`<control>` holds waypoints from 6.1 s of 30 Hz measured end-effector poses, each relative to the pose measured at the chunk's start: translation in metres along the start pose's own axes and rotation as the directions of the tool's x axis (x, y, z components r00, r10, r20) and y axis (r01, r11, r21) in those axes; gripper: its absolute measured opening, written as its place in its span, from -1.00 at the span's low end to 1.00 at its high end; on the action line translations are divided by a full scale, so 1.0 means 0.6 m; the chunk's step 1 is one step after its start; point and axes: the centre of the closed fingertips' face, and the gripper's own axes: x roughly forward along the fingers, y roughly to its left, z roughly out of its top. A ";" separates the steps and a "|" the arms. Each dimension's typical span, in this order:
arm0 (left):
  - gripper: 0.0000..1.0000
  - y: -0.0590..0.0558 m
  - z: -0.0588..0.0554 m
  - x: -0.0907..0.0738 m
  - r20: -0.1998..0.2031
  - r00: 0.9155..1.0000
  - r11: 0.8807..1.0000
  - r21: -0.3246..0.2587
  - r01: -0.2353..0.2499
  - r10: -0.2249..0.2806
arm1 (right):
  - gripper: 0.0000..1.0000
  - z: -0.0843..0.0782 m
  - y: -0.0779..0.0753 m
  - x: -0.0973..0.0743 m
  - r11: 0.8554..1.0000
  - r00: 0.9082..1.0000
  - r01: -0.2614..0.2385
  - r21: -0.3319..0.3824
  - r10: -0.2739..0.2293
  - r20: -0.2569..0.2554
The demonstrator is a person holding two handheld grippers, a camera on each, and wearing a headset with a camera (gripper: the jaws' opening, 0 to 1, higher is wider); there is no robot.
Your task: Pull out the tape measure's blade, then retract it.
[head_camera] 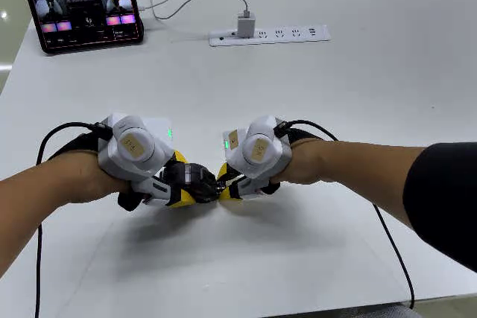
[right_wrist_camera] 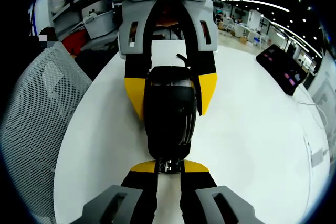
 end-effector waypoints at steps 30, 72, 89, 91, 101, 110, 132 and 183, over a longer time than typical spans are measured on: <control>-0.36 -0.002 -0.001 -0.001 -0.031 0.999 1.000 0.009 0.006 -0.005 | -0.83 -0.004 0.001 -0.003 0.998 1.000 0.014 0.059 -0.014 0.000; -0.36 -0.001 -0.001 0.000 -0.029 1.000 1.000 0.000 0.000 0.000 | -0.81 -0.031 0.000 -0.022 0.997 1.000 0.027 0.069 -0.027 -0.002; -0.36 0.002 -0.002 0.001 -0.026 1.000 1.000 -0.006 -0.002 0.002 | -0.81 -0.041 -0.001 -0.030 0.997 1.000 0.028 0.068 -0.027 -0.009; -0.36 0.002 -0.002 0.001 -0.025 1.000 1.000 -0.006 -0.003 0.002 | -0.81 -0.042 -0.001 -0.030 0.997 1.000 0.028 0.070 -0.028 -0.009; -0.36 0.002 -0.003 0.001 -0.027 1.000 1.000 -0.006 -0.003 0.003 | -0.81 -0.046 -0.001 -0.033 0.997 1.000 0.029 0.078 -0.029 -0.008; -0.36 0.002 -0.002 0.001 -0.025 1.000 1.000 -0.007 -0.007 0.006 | -0.81 -0.052 -0.001 -0.038 0.996 1.000 0.031 0.082 -0.030 -0.004; -0.36 0.000 -0.001 0.000 -0.024 1.000 1.000 -0.009 -0.008 0.008 | -0.81 -0.066 -0.003 -0.048 0.995 0.999 0.037 0.087 -0.036 -0.011; -0.36 0.001 0.000 0.000 -0.025 1.000 1.000 -0.014 -0.013 0.013 | -0.81 -0.100 -0.001 -0.073 0.993 0.999 0.048 0.106 -0.046 -0.025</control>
